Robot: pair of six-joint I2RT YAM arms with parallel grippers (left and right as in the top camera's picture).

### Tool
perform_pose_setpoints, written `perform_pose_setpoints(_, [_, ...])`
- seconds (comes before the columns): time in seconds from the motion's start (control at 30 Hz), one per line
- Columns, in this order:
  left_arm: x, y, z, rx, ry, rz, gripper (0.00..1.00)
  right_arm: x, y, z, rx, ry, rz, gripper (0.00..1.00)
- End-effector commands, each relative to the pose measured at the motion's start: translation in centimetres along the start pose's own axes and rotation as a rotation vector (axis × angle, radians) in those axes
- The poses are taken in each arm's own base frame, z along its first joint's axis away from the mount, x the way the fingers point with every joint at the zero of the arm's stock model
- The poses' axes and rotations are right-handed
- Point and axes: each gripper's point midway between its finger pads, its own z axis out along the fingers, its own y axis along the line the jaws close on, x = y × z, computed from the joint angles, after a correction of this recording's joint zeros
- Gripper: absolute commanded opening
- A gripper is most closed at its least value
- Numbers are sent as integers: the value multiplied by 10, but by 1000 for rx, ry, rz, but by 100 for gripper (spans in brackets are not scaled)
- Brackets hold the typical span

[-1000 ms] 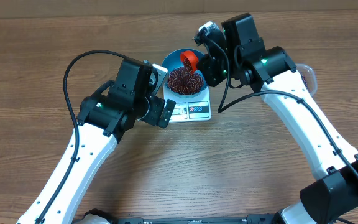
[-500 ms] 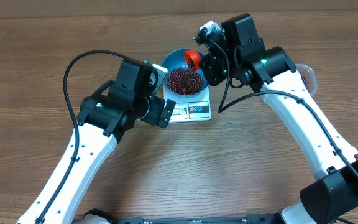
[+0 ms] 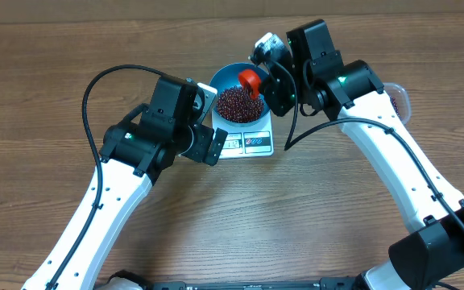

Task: Scoop item into bowl and weigh 150g on scale
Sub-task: 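Tip the red cup to pour beans into the blue bowl, then move the empty red cup back over the bean tub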

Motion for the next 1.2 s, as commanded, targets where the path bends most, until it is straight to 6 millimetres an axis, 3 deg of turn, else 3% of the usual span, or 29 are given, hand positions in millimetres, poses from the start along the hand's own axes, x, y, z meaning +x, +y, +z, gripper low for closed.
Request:
perform_pose_setpoints(0.0, [-4, 0, 0, -3, -7, 20, 99, -19, 1, -22, 18, -70, -120, 4])
perform_pose_setpoints(0.1, [-4, 0, 0, -3, -7, 20, 99, -26, -6, -23, 53, -94, -63, 4])
perform_pose_setpoints(0.23, [-4, 0, 0, -3, -6, 20, 99, -21, 14, -23, -48, -88, -200, 4])
perform_pose_setpoints(0.43, [-4, 0, 0, -3, -7, 19, 99, -22, -14, -23, 100, -72, -55, 4])
perform_pose_setpoints(0.57, [-4, 0, 0, -3, -7, 19, 100, -15, 2, -21, 16, -48, -179, 3])
perform_pose_setpoints(0.73, [-4, 0, 0, -3, -7, 19, 100, -19, -29, -25, 185, -58, 21, 4])
perform_pose_setpoints(0.83, [-4, 0, 0, -3, -7, 20, 100, -24, -37, -29, 228, -83, 102, 4])
perform_pose_setpoints(1.03, [-4, 0, 0, -3, -7, 20, 100, -34, -50, -63, 268, -173, 173, 4])
perform_pose_setpoints(1.17, [-4, 0, 0, -3, -6, 20, 100, -21, -76, -93, 325, -186, 247, 4])
